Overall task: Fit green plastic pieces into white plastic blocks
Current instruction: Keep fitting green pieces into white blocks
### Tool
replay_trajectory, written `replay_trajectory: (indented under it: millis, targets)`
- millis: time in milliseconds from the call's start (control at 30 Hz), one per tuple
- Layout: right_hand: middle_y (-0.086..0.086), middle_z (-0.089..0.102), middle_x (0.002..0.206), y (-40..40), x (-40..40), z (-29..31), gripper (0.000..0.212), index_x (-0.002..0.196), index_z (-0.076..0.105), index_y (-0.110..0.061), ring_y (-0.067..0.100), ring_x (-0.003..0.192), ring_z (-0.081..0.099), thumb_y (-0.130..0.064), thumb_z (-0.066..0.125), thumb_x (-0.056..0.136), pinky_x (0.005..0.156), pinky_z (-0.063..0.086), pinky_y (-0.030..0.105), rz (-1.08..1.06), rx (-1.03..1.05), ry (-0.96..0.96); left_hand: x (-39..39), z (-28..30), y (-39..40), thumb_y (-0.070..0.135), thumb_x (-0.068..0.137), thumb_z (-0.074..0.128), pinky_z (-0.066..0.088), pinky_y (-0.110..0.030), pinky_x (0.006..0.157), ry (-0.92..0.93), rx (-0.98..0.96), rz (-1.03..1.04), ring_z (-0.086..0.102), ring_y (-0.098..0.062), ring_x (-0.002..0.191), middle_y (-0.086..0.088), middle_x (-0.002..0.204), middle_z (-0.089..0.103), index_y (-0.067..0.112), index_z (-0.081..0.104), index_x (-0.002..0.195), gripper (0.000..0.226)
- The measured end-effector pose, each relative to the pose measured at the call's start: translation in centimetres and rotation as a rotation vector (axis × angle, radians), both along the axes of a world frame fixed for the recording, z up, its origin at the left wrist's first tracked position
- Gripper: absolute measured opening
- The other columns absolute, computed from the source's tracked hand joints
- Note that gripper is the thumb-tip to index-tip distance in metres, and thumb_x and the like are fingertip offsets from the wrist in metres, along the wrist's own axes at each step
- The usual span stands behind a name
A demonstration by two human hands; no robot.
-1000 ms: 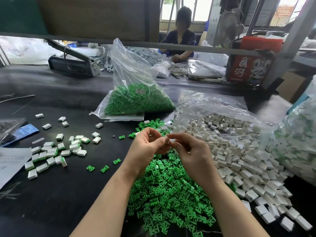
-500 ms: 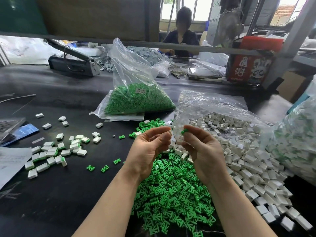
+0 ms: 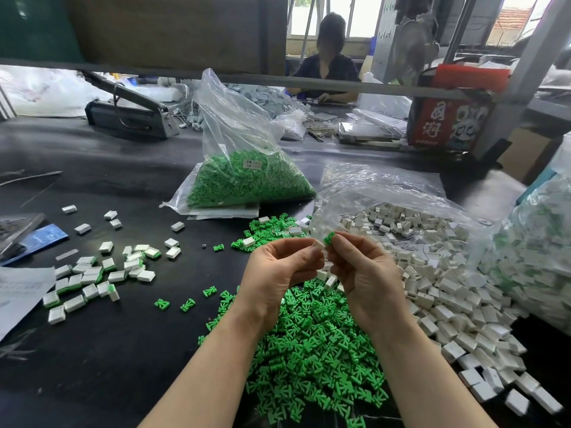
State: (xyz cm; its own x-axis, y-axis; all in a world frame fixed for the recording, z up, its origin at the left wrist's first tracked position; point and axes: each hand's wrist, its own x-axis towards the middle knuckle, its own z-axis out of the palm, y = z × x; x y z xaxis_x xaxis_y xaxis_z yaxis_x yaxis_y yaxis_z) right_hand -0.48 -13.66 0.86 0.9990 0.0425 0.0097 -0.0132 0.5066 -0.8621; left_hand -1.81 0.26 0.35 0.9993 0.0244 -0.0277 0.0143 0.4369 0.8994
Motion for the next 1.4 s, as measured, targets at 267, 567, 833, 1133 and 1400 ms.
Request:
replay_trajectory:
  millis: [267, 567, 833, 1133, 1400]
  targets:
    - [0.009, 0.071, 0.080, 0.2, -0.1, -0.3, 0.002, 0.079, 0.074, -0.016, 0.025, 0.076, 0.062, -0.014, 0.074, 0.077, 0.067, 0.050, 0.033, -0.088, -0.189, -0.132, -0.3, 0.4, 0.0, 0.021, 0.062, 0.080, 0.055, -0.021, 0.059, -0.048, 0.089, 0.043, 0.071, -0.015, 0.069, -0.010, 0.080, 0.076, 0.010, 0.077, 0.085, 0.026]
    - [0.011, 0.070, 0.079, 0.4, 0.0, -0.5, 0.004, 0.083, 0.072, -0.010, 0.024, 0.073, 0.063, -0.007, 0.072, 0.085, 0.066, 0.053, 0.032, -0.135, -0.283, -0.210, -0.4, 0.2, -0.2, 0.021, 0.066, 0.081, 0.054, -0.022, 0.059, -0.115, 0.191, 0.116, 0.070, -0.015, 0.066, -0.012, 0.078, 0.076, 0.007, 0.077, 0.087, 0.026]
    - [0.008, 0.068, 0.075, 1.6, -0.2, -0.8, 0.008, 0.075, 0.075, -0.018, 0.024, 0.073, 0.061, -0.015, 0.073, 0.081, 0.071, 0.052, 0.037, -0.176, -0.156, -0.158, -0.6, 0.0, -0.8, 0.022, 0.068, 0.080, 0.055, -0.022, 0.060, -0.145, 0.180, 0.177, 0.068, -0.014, 0.067, -0.008, 0.076, 0.076, 0.008, 0.076, 0.087, 0.024]
    - [0.007, 0.067, 0.074, 2.0, -0.3, -1.2, 0.006, 0.076, 0.071, -0.013, 0.021, 0.071, 0.059, -0.019, 0.073, 0.074, 0.073, 0.049, 0.035, -0.183, 0.026, -0.051, -0.4, 0.0, -1.0, 0.007, 0.078, 0.078, 0.056, -0.022, 0.063, -0.127, 0.164, 0.156, 0.069, -0.015, 0.068, -0.010, 0.078, 0.076, 0.003, 0.075, 0.091, 0.014]
    - [0.007, 0.069, 0.074, 2.1, -0.4, -1.1, 0.006, 0.075, 0.071, -0.011, 0.018, 0.069, 0.065, -0.016, 0.070, 0.077, 0.069, 0.054, 0.031, -0.137, 0.089, -0.033, -0.4, 0.0, -1.1, 0.005, 0.078, 0.077, 0.056, -0.022, 0.064, -0.134, 0.151, 0.154, 0.068, -0.016, 0.069, -0.011, 0.079, 0.076, 0.006, 0.075, 0.088, 0.010]
